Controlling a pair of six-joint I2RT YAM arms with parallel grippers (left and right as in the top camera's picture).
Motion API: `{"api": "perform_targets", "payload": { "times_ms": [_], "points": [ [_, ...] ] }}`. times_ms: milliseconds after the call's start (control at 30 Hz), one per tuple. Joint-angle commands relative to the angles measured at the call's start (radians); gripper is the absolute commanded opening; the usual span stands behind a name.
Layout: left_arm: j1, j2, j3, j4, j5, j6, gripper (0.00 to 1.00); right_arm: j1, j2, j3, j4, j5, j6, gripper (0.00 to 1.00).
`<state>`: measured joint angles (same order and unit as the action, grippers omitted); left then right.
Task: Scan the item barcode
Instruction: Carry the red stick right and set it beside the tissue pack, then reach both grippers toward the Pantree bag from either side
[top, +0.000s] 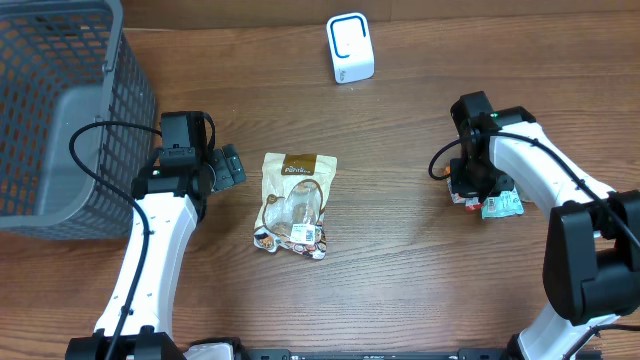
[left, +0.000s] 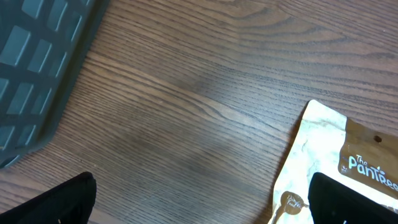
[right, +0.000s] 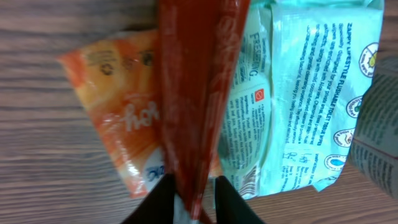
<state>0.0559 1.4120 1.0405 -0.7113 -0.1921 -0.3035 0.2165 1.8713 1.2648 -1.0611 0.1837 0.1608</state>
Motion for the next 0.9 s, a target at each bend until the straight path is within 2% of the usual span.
{"api": "perform_targets", "payload": {
  "times_ms": [0,133,300,367,433,567,633,700,867],
  "points": [
    [0.0,0.001,0.011,0.001,-0.01,0.004,1.0,-0.005,-0.006,-0.006,0.004,0.069,-0.012,0.24],
    [0.0,0.001,0.011,0.001,-0.01,0.004,1.0,-0.005,-0.007,0.041,-0.032,0.092,0.003,0.27],
    [0.0,0.001,0.011,0.001,-0.01,0.004,1.0,-0.005,-0.007,0.179,-0.142,0.074,0.026,0.47],
    [0.0,0.001,0.011,0.002,-0.01,0.004,1.0,0.001,-0.007,0.233,-0.184,0.023,0.025,0.48],
    [0.0,0.001,0.011,0.001,-0.01,0.004,1.0,0.011,-0.007,0.274,-0.193,-0.115,0.025,0.49],
    [0.0,0.001,0.011,0.001,-0.01,0.004,1.0,0.043,-0.007,0.284,-0.096,-0.466,0.026,0.5],
    [0.0,0.001,0.011,0.001,-0.01,0.004,1.0,0.069,-0.007,0.269,-0.011,-0.586,0.047,0.57],
    [0.0,0.001,0.011,0.001,-0.01,0.004,1.0,0.108,-0.007,0.254,0.071,-0.612,0.123,0.6],
    [0.0,0.001,0.011,0.001,-0.01,0.004,1.0,0.247,-0.006,0.196,0.255,-0.574,0.229,0.6]
  ]
}}
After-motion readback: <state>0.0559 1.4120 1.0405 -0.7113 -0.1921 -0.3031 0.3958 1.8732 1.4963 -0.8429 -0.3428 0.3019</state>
